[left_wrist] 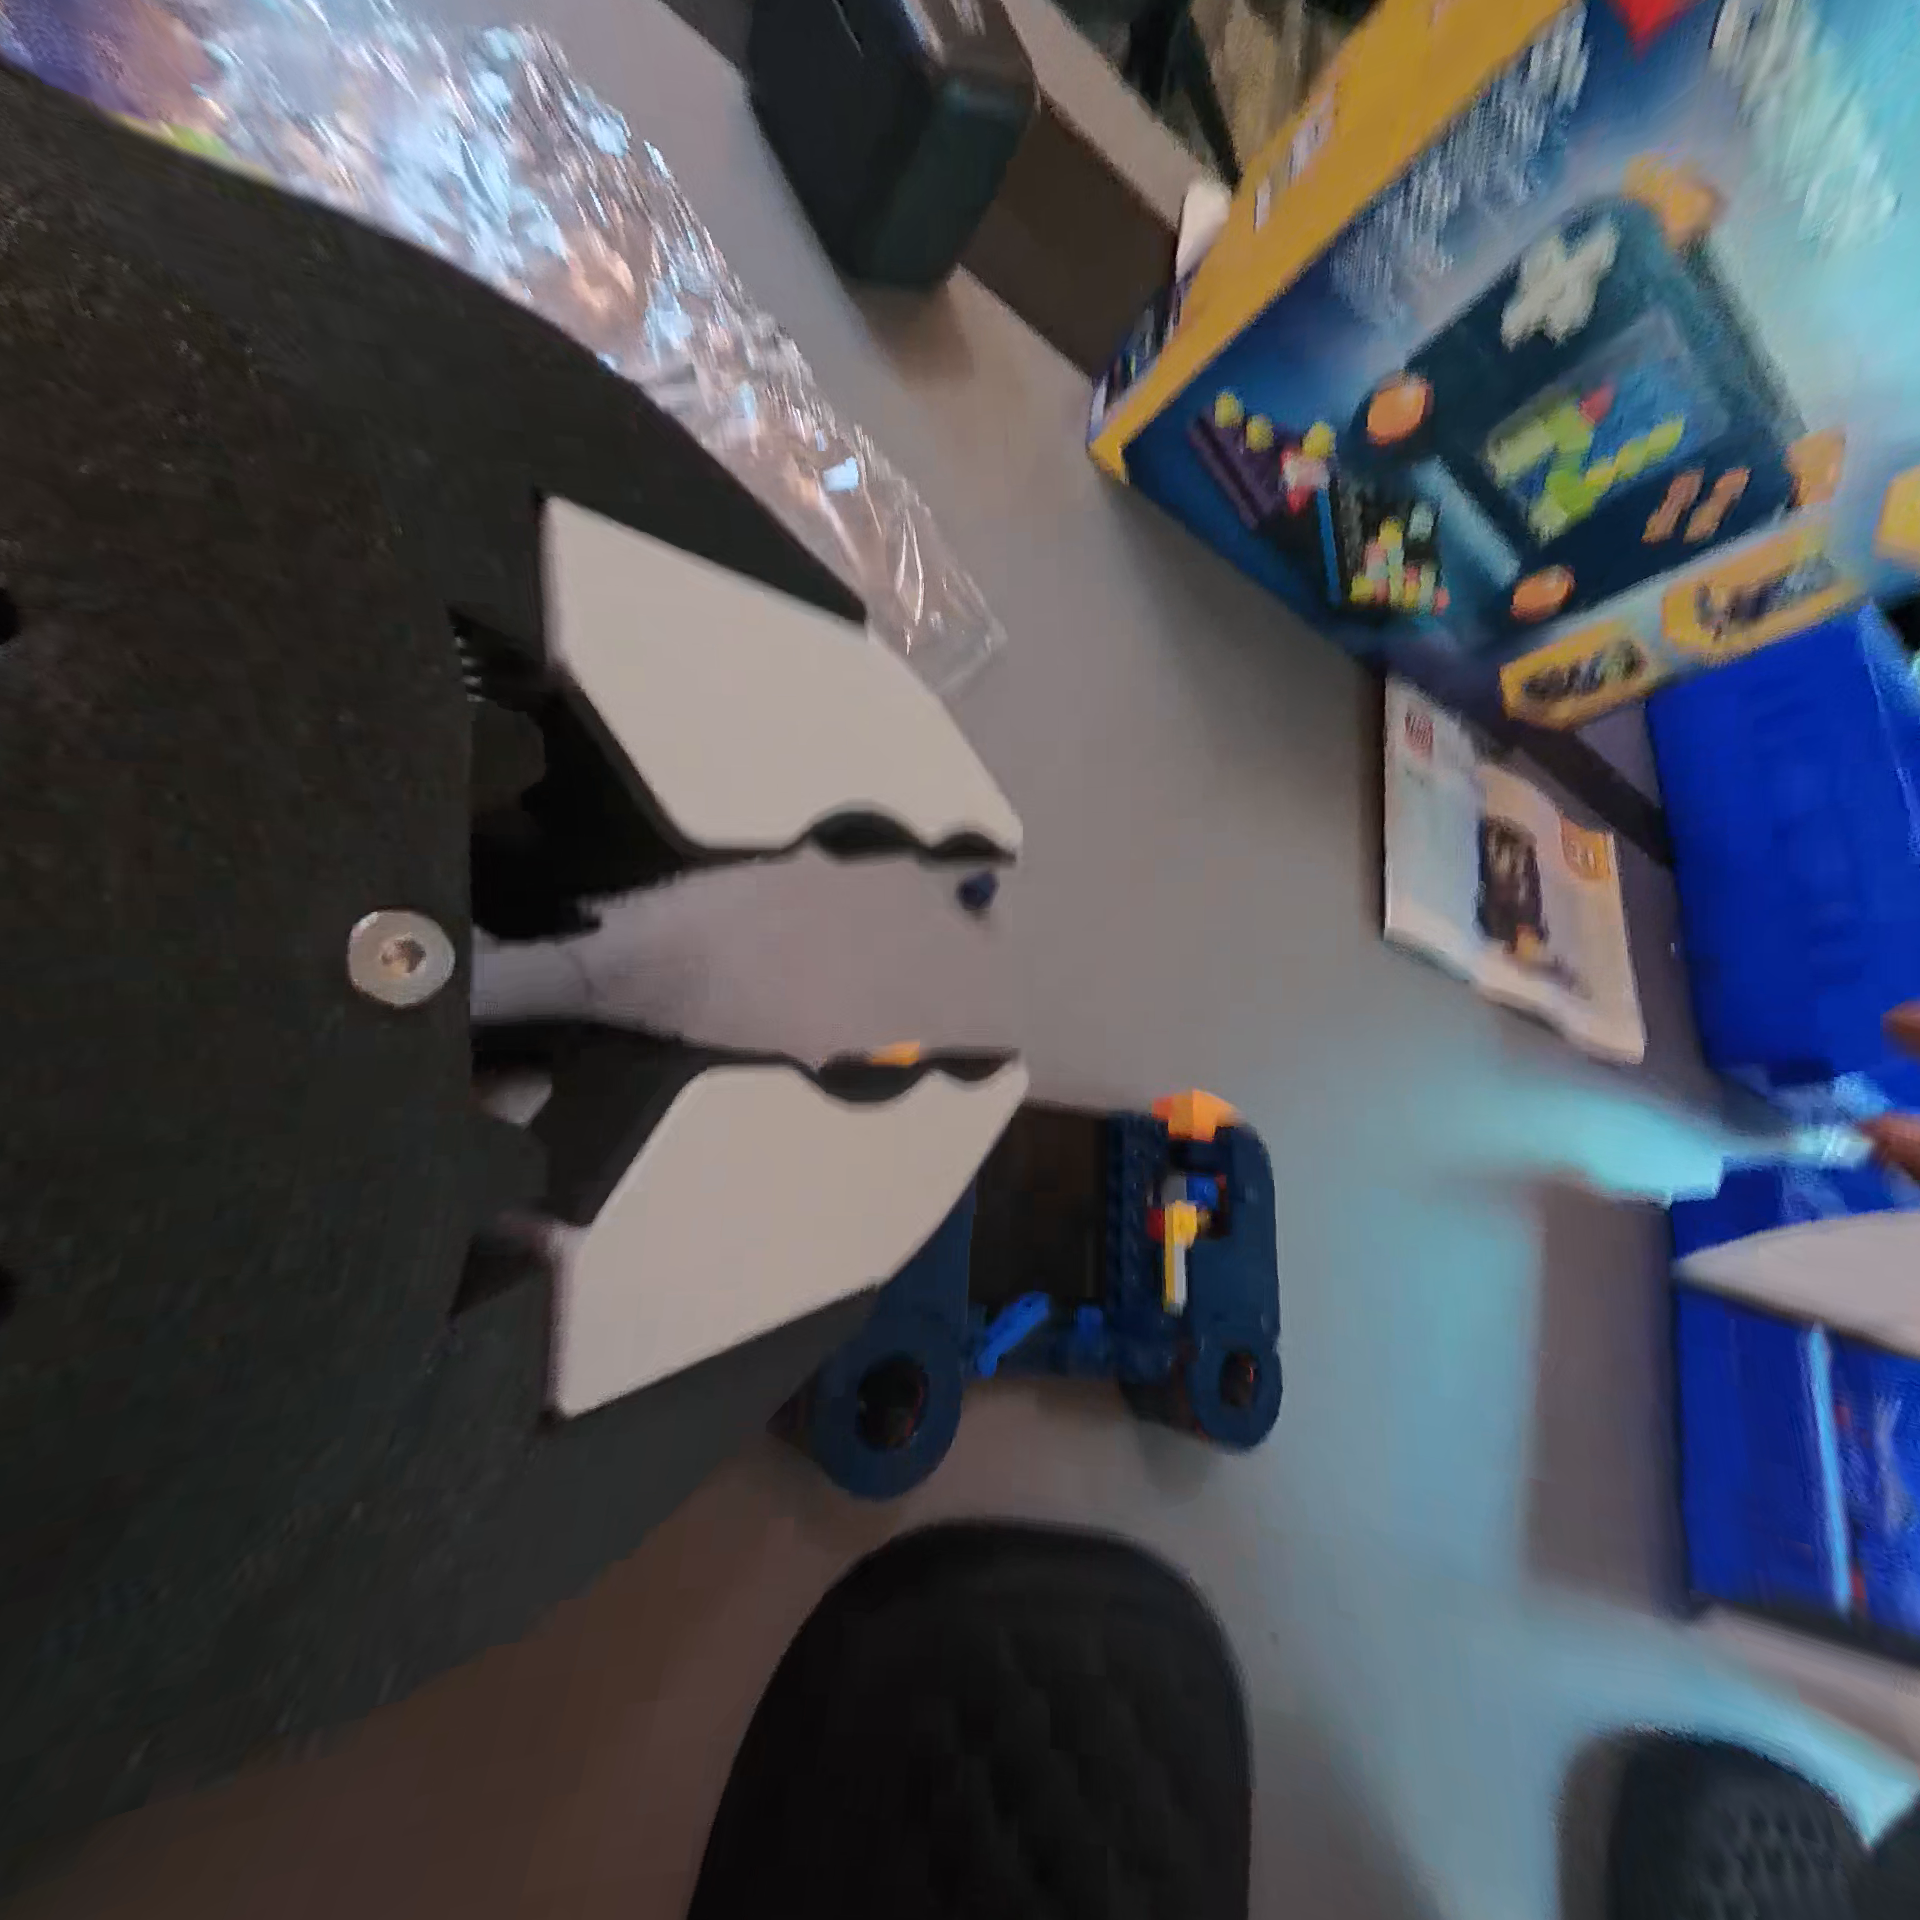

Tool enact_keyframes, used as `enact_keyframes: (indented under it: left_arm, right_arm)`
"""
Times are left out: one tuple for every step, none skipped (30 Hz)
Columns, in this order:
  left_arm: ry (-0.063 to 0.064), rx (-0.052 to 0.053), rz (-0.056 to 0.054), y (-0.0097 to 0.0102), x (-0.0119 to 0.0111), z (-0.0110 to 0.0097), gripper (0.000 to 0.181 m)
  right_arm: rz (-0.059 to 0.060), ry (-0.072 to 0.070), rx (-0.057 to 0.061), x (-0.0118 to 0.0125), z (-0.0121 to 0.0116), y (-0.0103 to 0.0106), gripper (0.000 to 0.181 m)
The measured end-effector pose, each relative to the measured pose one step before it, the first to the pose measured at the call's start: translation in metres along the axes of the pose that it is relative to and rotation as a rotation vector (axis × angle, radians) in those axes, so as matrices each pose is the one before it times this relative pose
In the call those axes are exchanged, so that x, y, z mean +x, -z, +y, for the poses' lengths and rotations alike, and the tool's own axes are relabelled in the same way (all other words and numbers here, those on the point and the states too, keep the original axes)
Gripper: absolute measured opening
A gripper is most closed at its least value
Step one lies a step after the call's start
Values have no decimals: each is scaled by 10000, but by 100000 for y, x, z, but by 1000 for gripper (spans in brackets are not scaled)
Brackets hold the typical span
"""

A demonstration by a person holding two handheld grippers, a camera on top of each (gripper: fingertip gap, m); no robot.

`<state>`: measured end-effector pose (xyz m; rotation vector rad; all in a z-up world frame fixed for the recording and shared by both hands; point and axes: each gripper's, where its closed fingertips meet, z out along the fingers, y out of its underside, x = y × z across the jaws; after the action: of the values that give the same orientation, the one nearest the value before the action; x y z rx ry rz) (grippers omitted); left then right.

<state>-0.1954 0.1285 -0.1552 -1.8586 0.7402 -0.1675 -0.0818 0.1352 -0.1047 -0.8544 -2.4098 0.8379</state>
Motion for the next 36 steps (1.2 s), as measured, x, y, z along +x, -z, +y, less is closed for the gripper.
enact_keyframes:
  left_arm:
    - [90,365,-688,65,-1075,-462,61]
    - [192,503,-455,85,-730,-696,88]
    - [254,570,-179,114,-311,-813,110]
    - [300,615,-17,104,-68,-895,131]
    - [332,469,192,130,229,-735,142]
    - [305,254,328,167,417,-439,138]
    - [-1,22,455,287,592,-103,107]
    - [-327,-318,495,407,658,346,47]
    - [-486,-282,-6,226,-31,309,0]
    - [-200,-243,-269,46,-346,314,0]
    - [-43,-321,-27,-14,-53,437,0]
    - [97,-256,148,-85,191,412,0]
    - [109,-190,30,-157,9,364,0]
    - [70,-174,-67,-182,-119,360,0]
    - [68,-215,187,-174,244,467,0]
    - [101,-238,169,-180,201,520,0]
    - [102,-255,-71,-179,-158,529,0]
    - [72,-304,-88,-155,-189,532,0]
    - [29,-275,-20,-113,-61,468,1]
    - [0,-171,-122,-83,-184,283,1]
    - [-20,-79,-71,-34,-96,123,1]
    - [-7,5,53,-9,88,-2,1]
    - [10,59,53,15,84,-72,1]
    - [26,56,-18,23,-42,-68,1]
    - [40,2,-29,34,-69,14,2]
    - [18,-29,-37,26,-79,71,2]
    - [-3,-14,-38,18,-60,46,2]
    - [4,9,-18,-2,-30,-8,2]
    - [-1,15,13,-27,28,-29,2]
    - [-13,6,6,-58,34,-29,3]
    - [-18,7,-3,-63,27,-35,3]
    - [-25,-1,12,-66,45,-6,4]
    - [-32,-9,31,-81,77,3,4]
    - [-14,7,31,-55,72,-18,5]
    - [3,19,43,-51,81,-37,5]
    - [-5,7,8,-34,21,-26,5]
  right_arm:
    - [-124,54,-111,129,54,-1052,42]
    - [-184,115,-50,93,83,-897,20]
    - [-159,36,178,154,-168,-796,0]
    - [-254,-147,330,20,-268,-695,0]
    - [-189,-126,308,94,-165,-564,0]
    - [25,-92,270,367,-17,-439,9]
    - [171,-179,157,537,211,-351,37]
    - [233,-300,-15,631,469,-284,69]
    - [246,-294,-136,648,603,-215,82]
    - [204,-152,-75,581,468,-222,82]
    - [120,-36,123,388,143,-320,86]
    - [-18,40,301,171,-137,-374,84]
    - [-8,21,448,189,-347,-429,79]
    - [208,-73,496,592,-396,-405,78]
    - [424,-184,482,996,-317,-346,75]
    - [436,-258,416,1070,-221,-272,64]
    - [355,-249,329,997,-152,-272,52]
    - [334,-219,125,951,50,-358,43]
    - [126,-78,-317,547,536,-491,38]
    - [-32,144,-680,173,938,-616,37]
    - [63,222,-850,202,1075,-632,37]
    - [-102,270,-805,-99,988,-629,36]
    - [-150,258,-572,-152,650,-588,34]
    - [55,127,-211,177,177,-508,34]
    - [0,-1,59,164,-152,-422,33]
    - [-161,-97,158,-16,-283,-346,31]
    - [-189,-157,93,-30,-139,-293,29]
    - [-104,-172,-117,85,171,-232,26]
    - [-116,-139,-303,21,493,-184,22]
    - [-116,-72,-323,-56,562,-162,22]
    - [14,-12,-113,40,314,-150,25]
    - [115,-8,307,178,-283,-29,24]
    - [61,3,233,111,-208,-32,18]
    - [-85,2,50,-102,33,-66,10]
    - [-49,26,72,-81,-15,-38,10]
    - [-38,95,38,-74,9,32,9]
